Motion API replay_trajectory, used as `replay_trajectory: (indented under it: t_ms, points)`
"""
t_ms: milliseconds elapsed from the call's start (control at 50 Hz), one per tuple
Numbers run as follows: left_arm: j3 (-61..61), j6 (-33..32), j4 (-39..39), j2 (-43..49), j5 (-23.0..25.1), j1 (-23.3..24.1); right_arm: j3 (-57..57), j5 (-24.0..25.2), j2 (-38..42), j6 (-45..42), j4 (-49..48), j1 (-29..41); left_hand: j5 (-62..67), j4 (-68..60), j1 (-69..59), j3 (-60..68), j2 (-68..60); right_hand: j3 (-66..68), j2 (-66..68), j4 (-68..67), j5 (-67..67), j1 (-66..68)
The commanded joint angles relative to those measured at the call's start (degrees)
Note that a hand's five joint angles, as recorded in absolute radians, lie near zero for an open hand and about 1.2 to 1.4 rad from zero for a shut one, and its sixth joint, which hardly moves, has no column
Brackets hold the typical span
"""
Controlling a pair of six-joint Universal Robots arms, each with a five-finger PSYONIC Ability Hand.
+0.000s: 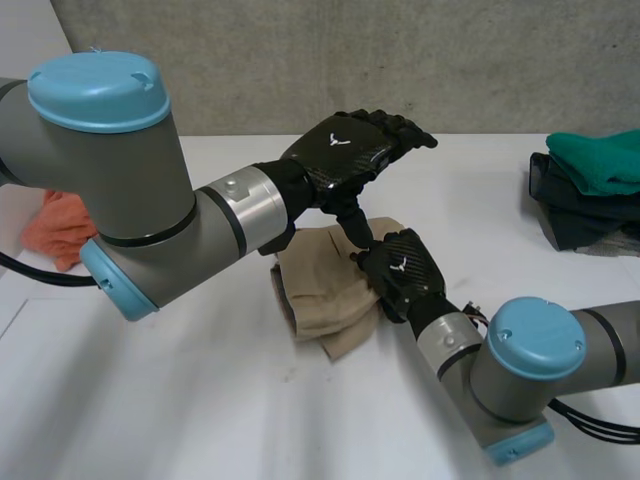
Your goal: Fold the laundry.
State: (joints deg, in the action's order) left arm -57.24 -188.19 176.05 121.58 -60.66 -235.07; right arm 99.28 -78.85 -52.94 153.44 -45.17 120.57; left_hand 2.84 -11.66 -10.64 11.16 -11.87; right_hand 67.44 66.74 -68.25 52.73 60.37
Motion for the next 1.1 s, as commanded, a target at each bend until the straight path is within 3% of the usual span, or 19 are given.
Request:
replay_trajectory:
  t_ms: [20,160,420,480,560,680,800,920,980,1000,1100]
  points:
    - [-0.1,-0.1,0.0,-0.4,-0.1,-0.1,-4.6,-0.5,-1.0,0.7,0.0,-0.5,-1.1,-0.1,-1.1,0.6,0.1,12.6,13.3,-11.8,17.3,19.6]
    - [0.2,-0.1,0.1,-3.4,-0.2,-0.5,-11.9,-1.6,-6.6,4.1,0.1,-4.8,-0.9,-0.2,-1.3,0.7,0.0,12.6,13.3,-11.8,17.3,19.6]
    - [-0.2,2.4,1.6,-7.6,-0.2,-0.6,-32.0,-0.1,-8.3,18.2,0.3,-27.3,-0.9,-0.2,-1.3,0.7,0.0,12.6,13.3,-11.8,17.3,19.6]
    - [-0.8,2.8,1.6,-7.7,-0.2,-0.6,-36.3,3.0,-4.0,22.8,0.1,-32.8,-0.9,-0.2,-1.3,0.7,0.0,12.6,13.3,-11.8,17.3,19.6]
    - [-2.1,2.7,1.8,-8.1,-0.1,-0.4,-43.5,11.0,5.5,27.0,0.3,-41.3,-0.9,-0.2,-1.3,0.7,0.0,12.6,13.3,-11.8,17.3,19.6]
    - [-3.1,2.7,1.8,-8.0,-0.2,-0.2,-46.2,20.1,17.4,27.7,1.7,-47.2,-0.9,-0.2,-1.3,0.7,0.0,12.6,13.3,-11.8,17.3,19.6]
    - [-3.7,2.7,1.8,-7.6,-0.3,0.0,-42.9,27.7,21.1,26.9,1.1,-51.0,-0.8,-0.4,-1.4,0.9,-0.2,12.6,13.3,-11.8,17.3,19.6]
    - [-4.7,2.8,1.8,-7.9,-0.3,0.0,-39.6,29.2,17.6,26.9,1.1,-53.4,-0.9,-0.2,-1.3,0.7,0.0,12.6,13.3,-11.8,17.3,19.6]
    - [-5.4,2.8,1.7,-8.1,-0.3,0.2,-37.1,28.9,14.1,26.9,1.8,-53.5,-0.9,-0.2,-1.3,0.7,0.0,-45.2,-44.5,46.0,-40.5,-38.2]
    - [-5.6,2.7,1.7,-8.1,-0.3,0.4,-36.5,28.8,13.2,27.0,2.0,-53.5,-0.9,-0.2,-1.3,0.7,0.0,-57.4,-56.7,58.2,-52.7,-50.4]
    - [-6.1,2.7,1.7,-8.3,-0.3,2.0,-33.0,27.6,7.1,27.4,3.5,-53.3,-0.9,-0.2,-1.3,0.7,0.0,-57.4,-56.7,58.2,-52.7,-50.4]
